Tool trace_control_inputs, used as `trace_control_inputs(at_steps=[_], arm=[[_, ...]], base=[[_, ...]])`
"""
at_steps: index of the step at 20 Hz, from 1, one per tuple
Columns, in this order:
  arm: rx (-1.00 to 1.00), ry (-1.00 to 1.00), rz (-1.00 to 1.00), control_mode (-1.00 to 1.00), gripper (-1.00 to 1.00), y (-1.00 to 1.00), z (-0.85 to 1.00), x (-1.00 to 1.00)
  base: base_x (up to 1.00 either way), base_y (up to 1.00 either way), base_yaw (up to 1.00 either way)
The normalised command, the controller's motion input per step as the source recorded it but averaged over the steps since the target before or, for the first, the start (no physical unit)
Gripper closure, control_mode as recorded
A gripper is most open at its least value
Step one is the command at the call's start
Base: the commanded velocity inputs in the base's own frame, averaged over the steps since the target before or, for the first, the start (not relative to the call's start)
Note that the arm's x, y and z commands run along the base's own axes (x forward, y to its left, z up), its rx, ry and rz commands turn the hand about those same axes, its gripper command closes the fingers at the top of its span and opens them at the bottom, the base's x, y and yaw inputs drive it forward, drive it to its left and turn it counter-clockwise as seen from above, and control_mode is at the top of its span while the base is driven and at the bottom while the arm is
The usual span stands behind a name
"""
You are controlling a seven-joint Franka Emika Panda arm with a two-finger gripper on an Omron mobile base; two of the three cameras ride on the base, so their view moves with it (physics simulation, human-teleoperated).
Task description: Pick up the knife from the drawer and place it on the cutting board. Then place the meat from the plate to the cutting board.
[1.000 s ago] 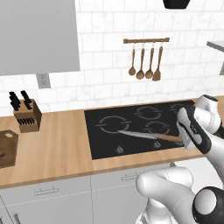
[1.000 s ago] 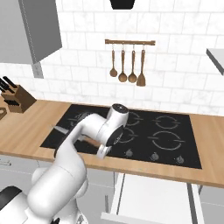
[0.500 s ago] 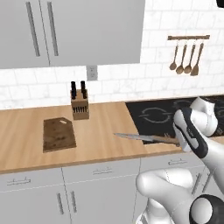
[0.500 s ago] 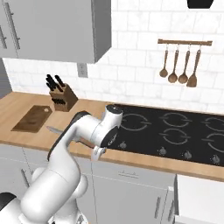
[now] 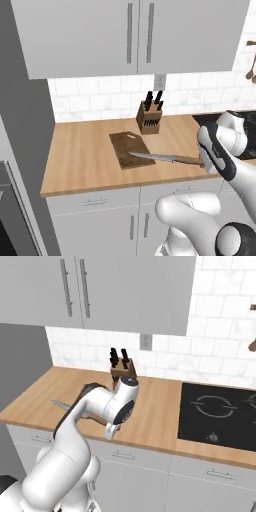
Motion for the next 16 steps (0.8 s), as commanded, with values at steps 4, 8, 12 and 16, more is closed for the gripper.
trace_control_inputs(at_steps=[4,8,12,16], arm=[[0.00,0.00,0.00,1.00,1.00,0.00,0.00,0.00],[0.00,0.00,-0.04,-1.00,1.00,0.00,0.00,0.31],[0.00,0.00,-0.11,-1.00,1.00,0.00,-0.03,0.69],[0.00,0.00,-0.15,-1.00,1.00,0.05,-0.13,0.50]], base=[[0.53,0.65,-0.02],[0.33,0.07,-0.04],[0.00,0.00,0.00],[0.00,0.00,0.00]])
